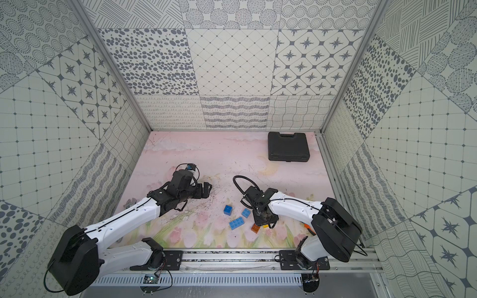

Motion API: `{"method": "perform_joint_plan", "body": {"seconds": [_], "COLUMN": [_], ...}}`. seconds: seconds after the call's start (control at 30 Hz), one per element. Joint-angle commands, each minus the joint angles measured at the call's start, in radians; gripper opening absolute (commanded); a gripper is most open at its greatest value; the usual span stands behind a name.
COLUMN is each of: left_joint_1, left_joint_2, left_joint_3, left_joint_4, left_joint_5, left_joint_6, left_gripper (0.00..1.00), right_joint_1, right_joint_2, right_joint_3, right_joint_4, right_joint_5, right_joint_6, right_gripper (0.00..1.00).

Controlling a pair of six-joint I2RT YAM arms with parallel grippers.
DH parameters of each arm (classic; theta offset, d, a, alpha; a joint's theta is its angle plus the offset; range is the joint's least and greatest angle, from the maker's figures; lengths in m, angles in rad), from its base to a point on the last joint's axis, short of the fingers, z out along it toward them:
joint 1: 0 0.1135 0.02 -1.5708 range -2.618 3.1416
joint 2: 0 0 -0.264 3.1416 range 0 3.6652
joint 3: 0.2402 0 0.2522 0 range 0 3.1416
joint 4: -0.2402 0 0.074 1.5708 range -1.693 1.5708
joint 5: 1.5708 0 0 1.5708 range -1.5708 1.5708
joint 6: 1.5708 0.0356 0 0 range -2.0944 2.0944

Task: Assemble the letter f with lego
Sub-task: Pick up the lego brick from the center of the board.

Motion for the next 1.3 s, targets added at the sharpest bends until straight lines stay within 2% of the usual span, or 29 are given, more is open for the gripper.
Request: {"method": "perform_joint_plan", "body": {"seconds": [0.0,0.27,0.4,0.5,0.63,0.83,1.13,1.27], "left_joint_1": [-0.039,-0.249,-0.318,-0.349,-0.354,-0.361,-0.354,-0.259], "left_joint_2": [-0.037,-0.193,-0.24,-0.241,-0.183,-0.065,-0.065,-0.107], "left_joint_3": [-0.033,-0.163,-0.233,-0.231,-0.202,-0.125,-0.122,-0.142], "left_joint_4": [0.019,0.039,0.104,0.109,0.122,0.087,0.036,-0.014], "left_joint_5": [0.034,-0.069,-0.064,-0.065,-0.008,0.013,-0.138,-0.158], "left_joint_6": [-0.034,-0.073,-0.063,-0.041,-0.014,0.002,-0.069,-0.146], "left_gripper": [0.99,0.99,0.99,0.99,0.94,0.89,0.92,0.93], "right_joint_1": [-0.008,-0.028,-0.035,-0.041,-0.046,-0.051,-0.051,-0.042], "right_joint_2": [0.01,0.002,-0.01,-0.012,-0.014,-0.031,-0.107,-0.051], "right_joint_3": [-0.003,-0.011,-0.007,0.002,0.016,0.043,0.186,0.279], "right_joint_4": [0.014,0.018,0.021,0.018,0.013,-0.003,-0.103,-0.147], "right_joint_5": [0.001,-0.005,-0.008,-0.008,-0.005,-0.016,-0.005,-0.026], "right_joint_6": [-0.006,-0.02,-0.026,-0.032,-0.042,-0.064,-0.156,-0.248], "right_gripper": [0.43,0.35,0.35,0.35,0.35,0.32,0.28,0.25]}}
